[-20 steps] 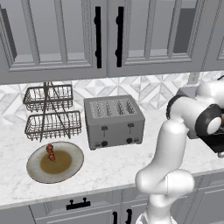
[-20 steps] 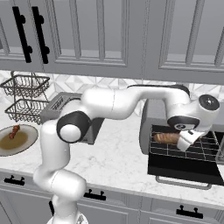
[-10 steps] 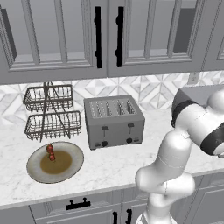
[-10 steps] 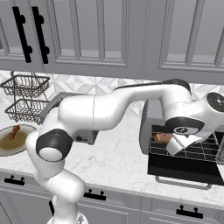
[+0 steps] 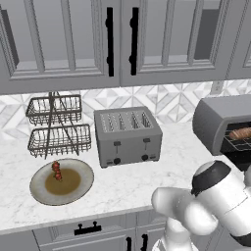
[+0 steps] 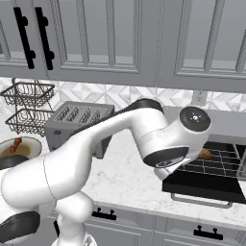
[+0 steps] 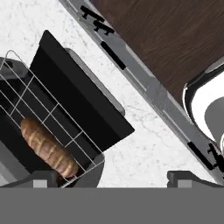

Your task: Pick up the kebab skewer and baguette bread, and place them inside the toaster oven. Close the toaster oven door and start by setting the timer.

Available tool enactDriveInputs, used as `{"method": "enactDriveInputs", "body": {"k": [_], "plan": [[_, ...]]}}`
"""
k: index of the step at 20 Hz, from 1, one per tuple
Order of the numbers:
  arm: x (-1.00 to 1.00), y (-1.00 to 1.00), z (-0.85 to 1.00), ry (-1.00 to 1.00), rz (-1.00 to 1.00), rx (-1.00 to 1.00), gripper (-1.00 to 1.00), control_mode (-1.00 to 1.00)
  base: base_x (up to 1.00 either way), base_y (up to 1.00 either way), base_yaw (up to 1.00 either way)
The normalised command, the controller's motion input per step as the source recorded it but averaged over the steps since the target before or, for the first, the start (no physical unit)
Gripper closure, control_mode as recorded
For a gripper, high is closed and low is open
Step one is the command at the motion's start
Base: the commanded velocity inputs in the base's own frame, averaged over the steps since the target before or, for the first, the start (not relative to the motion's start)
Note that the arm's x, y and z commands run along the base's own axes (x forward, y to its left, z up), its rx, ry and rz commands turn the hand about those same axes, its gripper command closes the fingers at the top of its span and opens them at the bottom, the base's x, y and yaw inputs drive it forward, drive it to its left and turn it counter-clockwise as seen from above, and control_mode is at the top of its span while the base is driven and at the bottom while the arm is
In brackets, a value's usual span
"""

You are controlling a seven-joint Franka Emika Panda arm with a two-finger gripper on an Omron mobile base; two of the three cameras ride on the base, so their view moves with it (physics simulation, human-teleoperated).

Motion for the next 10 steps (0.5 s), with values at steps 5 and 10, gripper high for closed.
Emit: {"method": "enactDriveInputs", "body": {"k": [5, 10], "plan": [[-0.21, 1.0, 0.03, -0.19, 0.0, -0.31, -1.0, -1.0, 0.0, 0.0, 0.0], [0.0, 1.0, 0.21, -0.01, 0.13, -0.31, -1.0, -1.0, 0.0, 0.0, 0.0]]}}
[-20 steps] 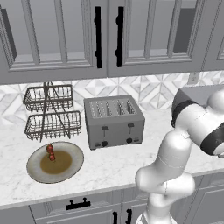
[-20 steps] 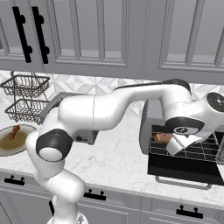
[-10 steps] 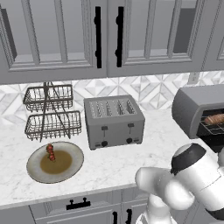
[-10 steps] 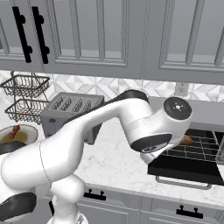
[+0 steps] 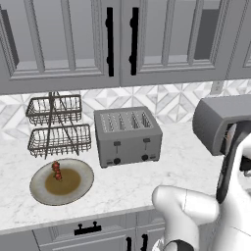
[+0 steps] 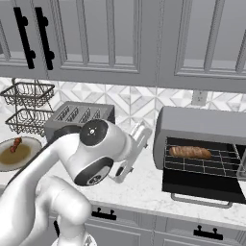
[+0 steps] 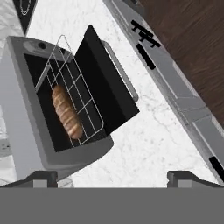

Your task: Pick up the kebab skewer and baguette bread, and place them inside the toaster oven. Close the toaster oven door and start by setting the timer.

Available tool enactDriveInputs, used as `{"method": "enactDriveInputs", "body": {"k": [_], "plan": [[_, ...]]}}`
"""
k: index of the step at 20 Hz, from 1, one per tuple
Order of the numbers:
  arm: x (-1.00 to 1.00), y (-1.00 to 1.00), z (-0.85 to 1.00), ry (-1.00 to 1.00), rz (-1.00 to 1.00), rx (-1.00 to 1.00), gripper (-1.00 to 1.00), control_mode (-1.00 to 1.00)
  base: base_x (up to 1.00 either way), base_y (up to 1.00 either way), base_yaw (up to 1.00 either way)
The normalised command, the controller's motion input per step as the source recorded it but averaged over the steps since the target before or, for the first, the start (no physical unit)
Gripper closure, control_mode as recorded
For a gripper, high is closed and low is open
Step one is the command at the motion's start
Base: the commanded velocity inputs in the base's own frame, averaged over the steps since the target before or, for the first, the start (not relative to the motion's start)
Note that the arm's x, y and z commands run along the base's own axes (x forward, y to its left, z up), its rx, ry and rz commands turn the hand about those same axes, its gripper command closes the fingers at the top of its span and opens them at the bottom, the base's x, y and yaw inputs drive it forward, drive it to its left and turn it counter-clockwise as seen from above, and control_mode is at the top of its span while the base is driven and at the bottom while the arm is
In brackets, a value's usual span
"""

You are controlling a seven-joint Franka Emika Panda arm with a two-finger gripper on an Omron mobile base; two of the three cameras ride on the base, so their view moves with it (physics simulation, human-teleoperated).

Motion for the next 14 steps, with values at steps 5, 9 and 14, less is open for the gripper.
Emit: {"method": "enactDriveInputs", "body": {"k": [5, 9, 14], "plan": [[0.0, 1.0, 0.4, 0.11, 0.32, -0.28, -1.0, -1.0, 0.0, 0.0, 0.0], [-0.01, 1.0, 0.23, 0.09, 0.4, -0.27, -1.0, -1.0, 0.0, 0.0, 0.0], [-0.03, 1.0, 0.0, 0.22, 0.55, -0.13, -1.0, -1.0, 0.0, 0.0, 0.0]]}}
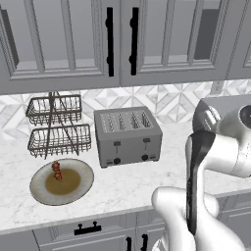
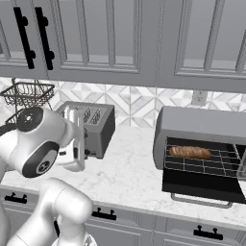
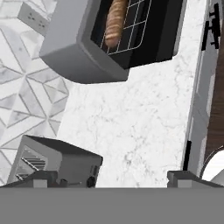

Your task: Pick up the kebab skewer and baguette bread, and place them inside the toaster oven. Close the toaster oven door and start by setting the timer.

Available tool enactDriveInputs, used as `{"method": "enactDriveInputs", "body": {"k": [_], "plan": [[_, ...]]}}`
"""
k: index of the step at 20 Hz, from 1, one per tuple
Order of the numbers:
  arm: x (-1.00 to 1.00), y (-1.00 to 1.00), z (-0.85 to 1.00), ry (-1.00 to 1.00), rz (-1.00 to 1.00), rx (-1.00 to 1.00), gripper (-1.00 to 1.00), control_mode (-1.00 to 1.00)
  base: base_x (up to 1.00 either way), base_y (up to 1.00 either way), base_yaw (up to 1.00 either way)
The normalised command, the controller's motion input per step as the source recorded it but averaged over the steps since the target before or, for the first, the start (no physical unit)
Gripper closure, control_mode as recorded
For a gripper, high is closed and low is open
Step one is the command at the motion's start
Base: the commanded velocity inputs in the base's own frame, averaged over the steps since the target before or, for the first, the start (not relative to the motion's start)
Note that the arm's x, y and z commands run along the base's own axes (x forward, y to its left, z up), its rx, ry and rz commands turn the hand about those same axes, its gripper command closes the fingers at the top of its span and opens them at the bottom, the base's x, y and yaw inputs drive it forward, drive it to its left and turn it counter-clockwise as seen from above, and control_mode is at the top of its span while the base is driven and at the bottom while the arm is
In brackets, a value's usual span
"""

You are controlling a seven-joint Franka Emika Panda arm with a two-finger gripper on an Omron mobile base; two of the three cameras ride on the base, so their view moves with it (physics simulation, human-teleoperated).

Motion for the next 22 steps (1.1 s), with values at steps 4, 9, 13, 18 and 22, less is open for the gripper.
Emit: {"method": "enactDriveInputs", "body": {"k": [4, 9, 13, 18, 22], "plan": [[-0.08, 1.0, -0.03, 0.11, 0.62, -0.11, -1.0, -1.0, 0.0, 0.0, 0.0], [-0.14, 1.0, 0.0, 0.22, 0.63, -0.09, -1.0, -1.0, 0.0, 0.0, 0.0], [-0.04, 1.0, -0.01, 0.28, 0.58, -0.1, -1.0, -1.0, 0.0, 0.0, 0.0], [0.0, 1.0, -0.19, 0.28, 0.46, -0.14, -1.0, -1.0, 0.0, 0.0, 0.0], [0.0, 1.0, -0.18, 0.32, 0.4, -0.16, -1.0, -1.0, 0.0, 0.0, 0.0]]}}
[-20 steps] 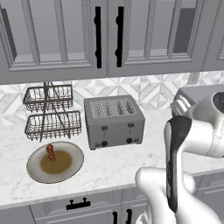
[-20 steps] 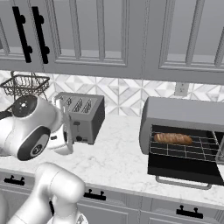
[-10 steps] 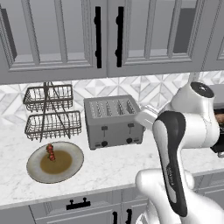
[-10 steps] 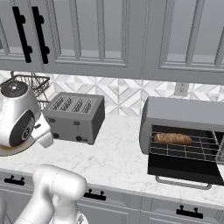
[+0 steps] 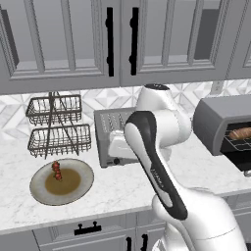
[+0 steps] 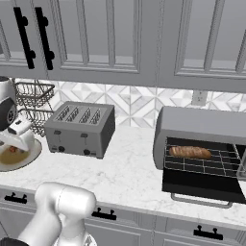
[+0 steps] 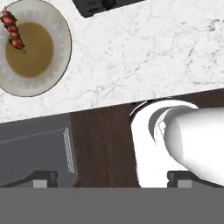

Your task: Pick up the kebab skewer and baguette bread, and place them inside the toaster oven. Close the toaster oven door and start by setting the timer.

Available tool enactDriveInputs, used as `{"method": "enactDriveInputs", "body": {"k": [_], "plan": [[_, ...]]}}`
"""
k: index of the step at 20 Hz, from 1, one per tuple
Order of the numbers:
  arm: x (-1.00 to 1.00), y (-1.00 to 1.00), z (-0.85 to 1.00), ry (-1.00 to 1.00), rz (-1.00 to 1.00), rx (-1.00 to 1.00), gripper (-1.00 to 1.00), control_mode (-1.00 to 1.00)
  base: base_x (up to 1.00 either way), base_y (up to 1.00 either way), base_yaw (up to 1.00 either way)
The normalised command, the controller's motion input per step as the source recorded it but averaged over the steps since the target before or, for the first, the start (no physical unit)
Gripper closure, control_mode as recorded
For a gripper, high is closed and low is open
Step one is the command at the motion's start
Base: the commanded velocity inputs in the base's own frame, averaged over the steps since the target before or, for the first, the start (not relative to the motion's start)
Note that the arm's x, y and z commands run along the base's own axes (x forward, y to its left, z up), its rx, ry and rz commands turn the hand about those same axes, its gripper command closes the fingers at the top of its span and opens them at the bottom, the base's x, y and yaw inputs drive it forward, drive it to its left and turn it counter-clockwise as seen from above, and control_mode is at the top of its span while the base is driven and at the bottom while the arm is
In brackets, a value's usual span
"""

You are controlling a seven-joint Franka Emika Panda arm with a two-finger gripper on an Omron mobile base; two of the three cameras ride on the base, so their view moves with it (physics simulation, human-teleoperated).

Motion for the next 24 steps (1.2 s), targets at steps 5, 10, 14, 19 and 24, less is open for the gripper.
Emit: {"method": "enactDriveInputs", "body": {"k": [5, 10, 14, 19, 24], "plan": [[0.12, 1.0, -0.3, 0.34, 0.29, -0.22, -1.0, -1.0, 0.0, 0.0, 0.0], [0.56, 0.82, -0.4, 0.17, 0.11, -0.16, -1.0, -1.0, 0.0, 0.0, 0.0], [0.93, 0.61, -0.61, 0.0, 0.0, -0.06, -1.0, -1.0, 0.0, 0.0, 0.0], [0.97, 0.67, -0.69, -0.05, 0.0, 0.0, -1.0, -1.0, 0.0, 0.0, 0.0], [0.78, 0.52, -0.43, -0.18, 0.0, 0.0, -1.0, -1.0, 0.0, 0.0, 0.0]]}}
